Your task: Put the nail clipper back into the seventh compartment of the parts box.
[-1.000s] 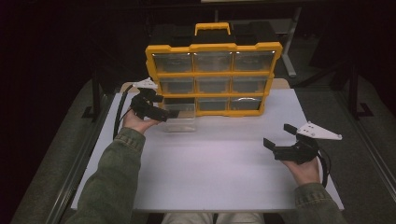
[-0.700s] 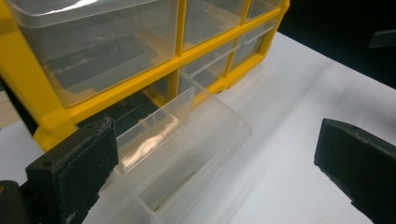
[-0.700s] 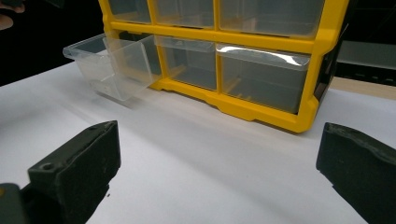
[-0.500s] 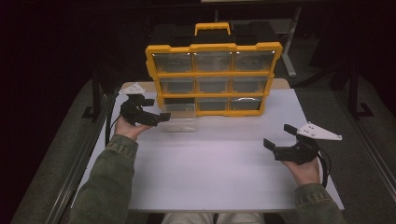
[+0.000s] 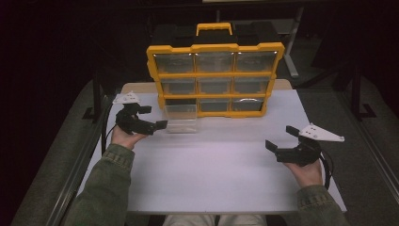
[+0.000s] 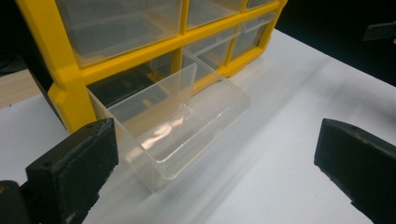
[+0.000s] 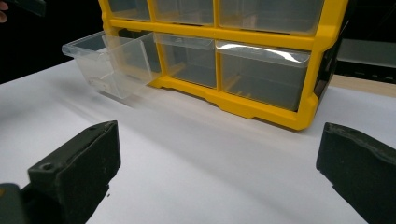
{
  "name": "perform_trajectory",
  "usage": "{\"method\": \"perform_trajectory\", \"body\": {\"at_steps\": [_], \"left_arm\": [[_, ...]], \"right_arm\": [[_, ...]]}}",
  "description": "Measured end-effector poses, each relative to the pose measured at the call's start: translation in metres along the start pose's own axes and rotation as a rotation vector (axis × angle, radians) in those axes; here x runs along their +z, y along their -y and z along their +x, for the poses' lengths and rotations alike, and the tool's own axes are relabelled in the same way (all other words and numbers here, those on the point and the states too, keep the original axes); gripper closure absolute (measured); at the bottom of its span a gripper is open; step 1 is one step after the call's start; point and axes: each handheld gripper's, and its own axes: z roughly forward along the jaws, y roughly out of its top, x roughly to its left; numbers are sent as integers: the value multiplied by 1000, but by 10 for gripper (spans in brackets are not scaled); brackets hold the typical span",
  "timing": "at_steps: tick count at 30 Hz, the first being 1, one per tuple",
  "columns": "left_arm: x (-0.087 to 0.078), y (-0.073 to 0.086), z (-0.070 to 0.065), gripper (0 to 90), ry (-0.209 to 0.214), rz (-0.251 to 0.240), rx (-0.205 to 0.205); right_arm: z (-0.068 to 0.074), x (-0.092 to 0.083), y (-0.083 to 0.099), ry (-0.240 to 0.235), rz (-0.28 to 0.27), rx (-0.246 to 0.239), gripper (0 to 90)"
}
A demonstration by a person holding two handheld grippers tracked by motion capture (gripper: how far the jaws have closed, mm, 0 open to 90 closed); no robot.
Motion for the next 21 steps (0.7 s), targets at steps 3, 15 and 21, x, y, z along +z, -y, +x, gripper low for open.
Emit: {"method": "perform_trajectory", "body": {"at_steps": [3,15,21], "left_arm": [[-2,5,0,0,6,5,-2],[-14,24,-1,0,-9,-20,-8],[-20,34,0,0,-4,-42,-22]], "right_arm": [[0,0,0,1,0,-1,0],[1,0,0,1,2,0,0],[1,0,0,1,5,-1,0]]}}
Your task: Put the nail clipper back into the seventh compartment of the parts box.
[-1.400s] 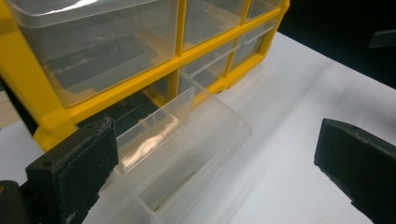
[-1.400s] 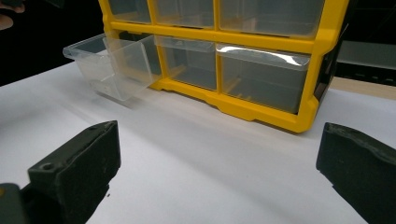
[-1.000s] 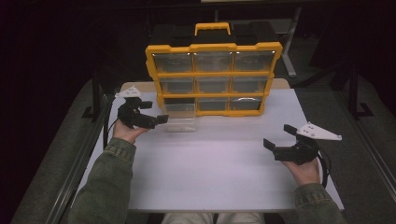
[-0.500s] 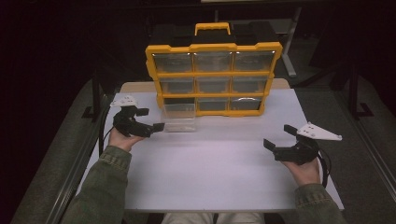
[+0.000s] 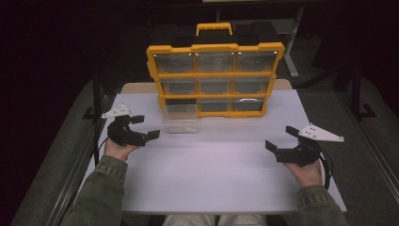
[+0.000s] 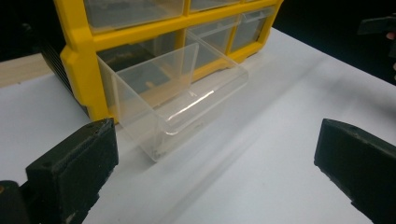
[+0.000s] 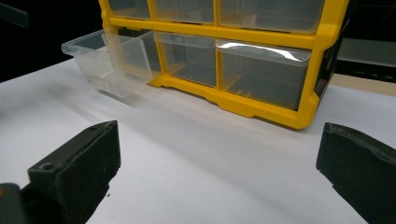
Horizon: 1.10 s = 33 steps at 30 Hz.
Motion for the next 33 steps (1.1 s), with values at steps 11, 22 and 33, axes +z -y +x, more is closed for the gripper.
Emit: {"method": "perform_trajectory", "body": {"at_steps": [11,22,33], "left_arm": [[-11,16,3,0,-21,-112,1],[-21,42,4,0,-56,-136,-3],[-34,62,5,0,-91,-198,-19]], "right_arm": [[0,0,1,3,1,2,0],[0,0,1,4,5,1,0],[1,-1,2,5,2,5,0]]}}
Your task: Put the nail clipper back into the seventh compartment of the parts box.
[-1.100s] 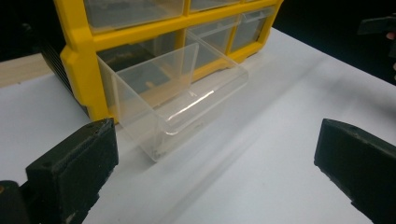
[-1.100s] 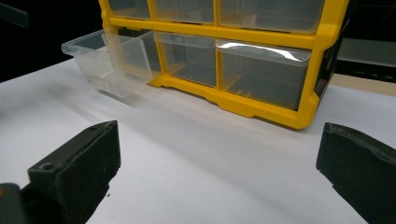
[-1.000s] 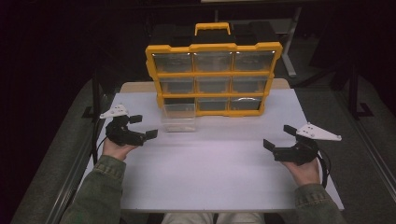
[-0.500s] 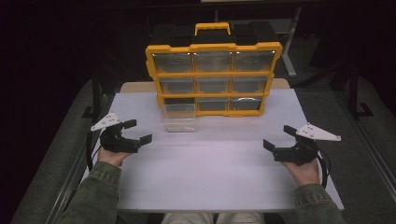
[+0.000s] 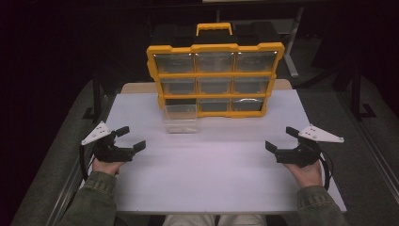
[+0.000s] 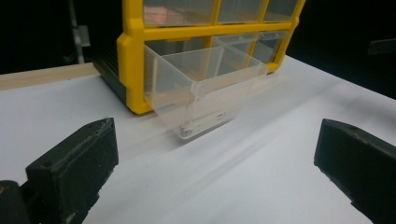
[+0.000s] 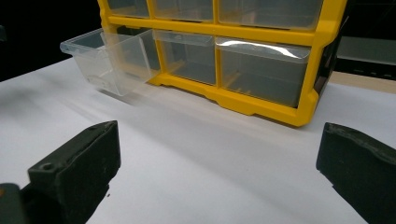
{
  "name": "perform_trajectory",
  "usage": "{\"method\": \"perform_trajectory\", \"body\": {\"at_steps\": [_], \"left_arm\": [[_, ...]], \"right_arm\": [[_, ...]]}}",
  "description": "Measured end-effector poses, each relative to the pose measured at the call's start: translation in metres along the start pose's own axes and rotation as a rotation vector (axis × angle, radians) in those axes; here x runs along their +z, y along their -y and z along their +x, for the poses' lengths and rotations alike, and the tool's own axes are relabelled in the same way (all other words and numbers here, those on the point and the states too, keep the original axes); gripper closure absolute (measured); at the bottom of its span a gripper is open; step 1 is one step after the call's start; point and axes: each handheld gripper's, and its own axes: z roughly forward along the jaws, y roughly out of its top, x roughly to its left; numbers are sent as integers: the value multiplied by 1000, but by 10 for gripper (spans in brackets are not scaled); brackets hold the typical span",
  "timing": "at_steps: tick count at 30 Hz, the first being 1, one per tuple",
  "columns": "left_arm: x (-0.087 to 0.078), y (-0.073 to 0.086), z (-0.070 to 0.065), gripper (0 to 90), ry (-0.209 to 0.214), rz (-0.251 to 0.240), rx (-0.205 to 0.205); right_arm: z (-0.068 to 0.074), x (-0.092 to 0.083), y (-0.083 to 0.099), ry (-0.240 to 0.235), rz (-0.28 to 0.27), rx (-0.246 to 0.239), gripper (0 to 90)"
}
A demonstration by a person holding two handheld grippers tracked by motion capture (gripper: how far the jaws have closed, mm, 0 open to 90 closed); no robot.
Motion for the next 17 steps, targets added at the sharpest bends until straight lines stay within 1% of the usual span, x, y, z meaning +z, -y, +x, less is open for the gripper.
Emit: {"method": "perform_trajectory", "body": {"at_steps": [4,7,10,17], "left_arm": [[-6,9,2,0,-26,-14,-6],[-11,16,5,0,-45,-40,-25],[-13,21,7,0,-52,-53,-41],[-14,23,7,0,-54,-71,-47]], "right_arm": [[0,0,0,0,-2,1,0],[0,0,0,-1,0,-1,0],[1,1,0,-3,1,-2,0],[0,0,1,-6,-2,8,0]]}}
